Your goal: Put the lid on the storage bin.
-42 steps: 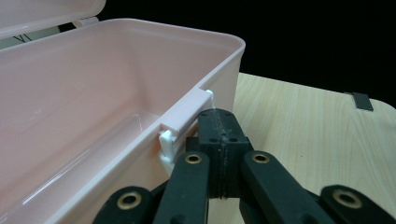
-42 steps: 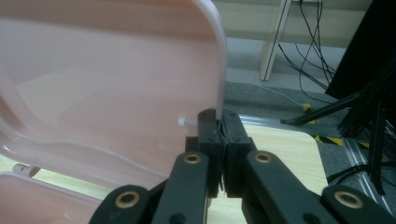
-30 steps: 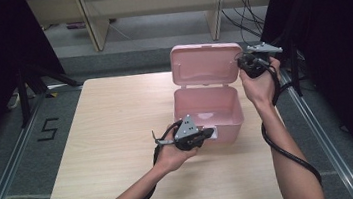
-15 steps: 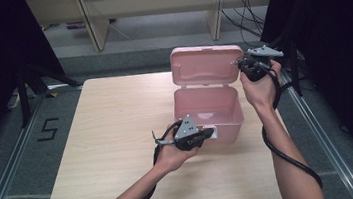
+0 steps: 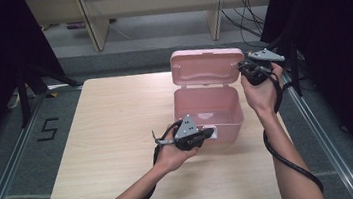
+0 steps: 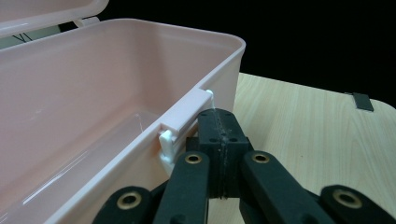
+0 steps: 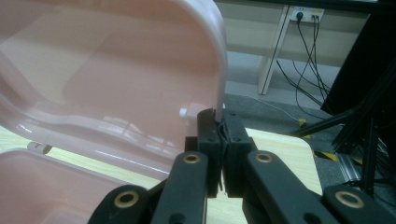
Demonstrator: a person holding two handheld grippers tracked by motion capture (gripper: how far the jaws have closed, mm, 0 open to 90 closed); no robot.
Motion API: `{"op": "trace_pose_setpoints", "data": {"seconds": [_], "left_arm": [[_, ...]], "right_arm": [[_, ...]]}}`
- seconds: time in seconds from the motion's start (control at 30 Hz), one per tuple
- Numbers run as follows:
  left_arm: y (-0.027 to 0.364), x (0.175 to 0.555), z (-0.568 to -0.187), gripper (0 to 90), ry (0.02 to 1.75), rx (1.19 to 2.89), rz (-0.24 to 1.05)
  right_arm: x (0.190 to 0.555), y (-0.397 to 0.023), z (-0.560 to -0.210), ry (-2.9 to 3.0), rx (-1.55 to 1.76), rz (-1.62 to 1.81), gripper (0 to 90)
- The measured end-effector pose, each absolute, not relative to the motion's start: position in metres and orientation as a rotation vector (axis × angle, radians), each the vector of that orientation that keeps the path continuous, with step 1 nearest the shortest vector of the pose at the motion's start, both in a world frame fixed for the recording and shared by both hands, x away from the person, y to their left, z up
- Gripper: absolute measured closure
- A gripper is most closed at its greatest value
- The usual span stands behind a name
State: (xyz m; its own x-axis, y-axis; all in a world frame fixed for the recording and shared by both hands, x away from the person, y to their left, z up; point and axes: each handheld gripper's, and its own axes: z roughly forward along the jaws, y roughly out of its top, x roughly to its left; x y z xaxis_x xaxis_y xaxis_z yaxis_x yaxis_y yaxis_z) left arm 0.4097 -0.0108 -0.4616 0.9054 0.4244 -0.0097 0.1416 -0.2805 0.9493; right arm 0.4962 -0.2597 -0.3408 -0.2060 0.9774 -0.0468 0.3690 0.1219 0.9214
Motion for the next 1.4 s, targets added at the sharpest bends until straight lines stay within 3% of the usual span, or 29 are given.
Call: {"op": "trace_pose_setpoints", "data": {"seconds": [1.4], "left_arm": [[-0.011, 0.410, -0.462, 89.8, 0.420, 1.854, 0.286]], "right_arm": [[0.468, -0.257, -0.354, 1.658, 1.274, 1.073, 89.0]]}}
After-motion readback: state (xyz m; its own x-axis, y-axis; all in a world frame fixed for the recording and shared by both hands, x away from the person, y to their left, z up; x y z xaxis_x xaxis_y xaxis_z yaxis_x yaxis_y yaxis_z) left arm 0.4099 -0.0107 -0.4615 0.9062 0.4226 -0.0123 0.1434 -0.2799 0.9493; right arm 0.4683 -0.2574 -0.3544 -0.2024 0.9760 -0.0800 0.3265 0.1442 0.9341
